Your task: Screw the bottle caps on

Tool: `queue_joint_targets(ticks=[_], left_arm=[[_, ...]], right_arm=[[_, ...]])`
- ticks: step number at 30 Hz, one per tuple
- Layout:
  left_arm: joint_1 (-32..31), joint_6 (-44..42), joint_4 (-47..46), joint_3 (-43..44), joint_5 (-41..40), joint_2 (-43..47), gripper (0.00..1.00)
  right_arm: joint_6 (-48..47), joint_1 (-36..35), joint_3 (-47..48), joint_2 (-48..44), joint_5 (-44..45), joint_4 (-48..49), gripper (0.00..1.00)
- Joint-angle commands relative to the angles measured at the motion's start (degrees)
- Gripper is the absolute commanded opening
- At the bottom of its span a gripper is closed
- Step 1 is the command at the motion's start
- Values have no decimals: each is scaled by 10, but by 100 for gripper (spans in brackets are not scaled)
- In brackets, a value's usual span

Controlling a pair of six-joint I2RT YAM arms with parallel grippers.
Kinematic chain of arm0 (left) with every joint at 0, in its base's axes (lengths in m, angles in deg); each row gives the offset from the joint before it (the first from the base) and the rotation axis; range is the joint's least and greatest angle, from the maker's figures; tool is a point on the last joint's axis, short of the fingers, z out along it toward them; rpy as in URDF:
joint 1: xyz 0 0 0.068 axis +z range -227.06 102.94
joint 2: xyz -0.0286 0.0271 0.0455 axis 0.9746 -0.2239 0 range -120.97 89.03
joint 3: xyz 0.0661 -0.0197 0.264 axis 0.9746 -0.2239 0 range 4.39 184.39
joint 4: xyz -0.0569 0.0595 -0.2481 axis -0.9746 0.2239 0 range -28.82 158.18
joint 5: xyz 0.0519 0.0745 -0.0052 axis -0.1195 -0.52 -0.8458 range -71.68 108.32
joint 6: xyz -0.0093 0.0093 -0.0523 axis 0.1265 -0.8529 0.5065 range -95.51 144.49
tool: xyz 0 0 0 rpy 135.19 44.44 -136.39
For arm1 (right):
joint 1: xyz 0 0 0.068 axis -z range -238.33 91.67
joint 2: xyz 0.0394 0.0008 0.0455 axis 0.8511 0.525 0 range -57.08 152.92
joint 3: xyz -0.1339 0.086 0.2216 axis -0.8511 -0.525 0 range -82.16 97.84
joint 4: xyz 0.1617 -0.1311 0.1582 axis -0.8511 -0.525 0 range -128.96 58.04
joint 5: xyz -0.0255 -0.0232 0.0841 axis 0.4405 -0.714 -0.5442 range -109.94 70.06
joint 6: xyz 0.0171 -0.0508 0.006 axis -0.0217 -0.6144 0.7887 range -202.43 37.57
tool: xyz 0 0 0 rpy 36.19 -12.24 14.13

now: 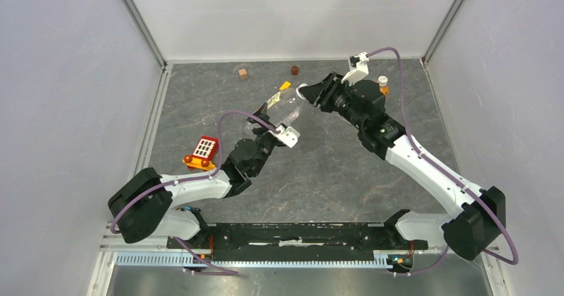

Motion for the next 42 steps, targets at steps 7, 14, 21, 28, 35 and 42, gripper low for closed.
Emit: queue_joint_targets(ticks=[7, 14, 21, 28, 35, 42], left_arm=[[-35, -2, -87, 29, 48, 1, 23], [-31, 66, -73, 0, 0, 8, 24], [5, 171, -48, -28, 14, 37, 24], [85, 276, 41, -50, 119, 111, 24], [182, 351, 125, -62, 323, 193, 24], [237, 339, 209, -42, 585, 229, 27]], right_arm=[[57, -38, -30, -6, -35, 40, 62], [6, -38, -31, -22, -57, 58, 98], [-47, -37, -79, -70, -62, 66, 98], [-195, -33, -157, -164, -84, 123, 98], [-423, -33, -211, -261, -71, 168, 98], [-598, 0, -63, -208, -330, 24, 98]])
